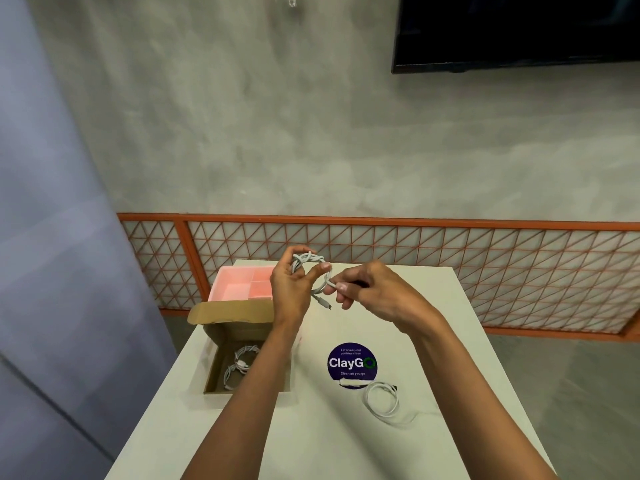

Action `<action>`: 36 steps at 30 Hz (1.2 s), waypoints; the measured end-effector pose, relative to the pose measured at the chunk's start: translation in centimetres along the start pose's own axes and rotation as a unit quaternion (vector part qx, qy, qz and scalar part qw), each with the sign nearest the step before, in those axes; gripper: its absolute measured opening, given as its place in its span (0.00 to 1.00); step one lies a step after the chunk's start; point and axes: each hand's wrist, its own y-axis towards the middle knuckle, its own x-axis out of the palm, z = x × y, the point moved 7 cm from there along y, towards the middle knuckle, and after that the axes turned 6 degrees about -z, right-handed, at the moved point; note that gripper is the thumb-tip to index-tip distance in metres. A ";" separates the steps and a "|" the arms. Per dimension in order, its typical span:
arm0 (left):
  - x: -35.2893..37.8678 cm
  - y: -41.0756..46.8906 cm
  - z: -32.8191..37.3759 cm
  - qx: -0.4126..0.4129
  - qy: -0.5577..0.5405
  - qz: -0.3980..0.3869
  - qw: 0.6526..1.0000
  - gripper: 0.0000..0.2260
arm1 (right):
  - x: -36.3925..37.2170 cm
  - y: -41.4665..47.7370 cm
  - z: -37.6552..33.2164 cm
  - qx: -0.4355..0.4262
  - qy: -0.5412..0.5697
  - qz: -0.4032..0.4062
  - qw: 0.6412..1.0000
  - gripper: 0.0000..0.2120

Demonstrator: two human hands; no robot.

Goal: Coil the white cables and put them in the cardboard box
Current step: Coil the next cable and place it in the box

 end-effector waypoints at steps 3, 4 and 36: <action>0.1 0.3 0.0 0.000 -0.014 -0.007 1.000 0.14 | -0.4 0.1 0.4 -0.009 0.020 -0.007 1.000 0.10; 0.2 0.5 0.2 -0.001 -0.022 -0.009 1.000 0.15 | -0.6 0.1 0.5 -0.011 0.036 -0.009 0.999 0.10; 3.5 -0.2 -0.1 -0.108 -0.210 -0.096 0.967 0.19 | -2.4 1.8 6.3 -0.050 0.157 0.253 0.953 0.05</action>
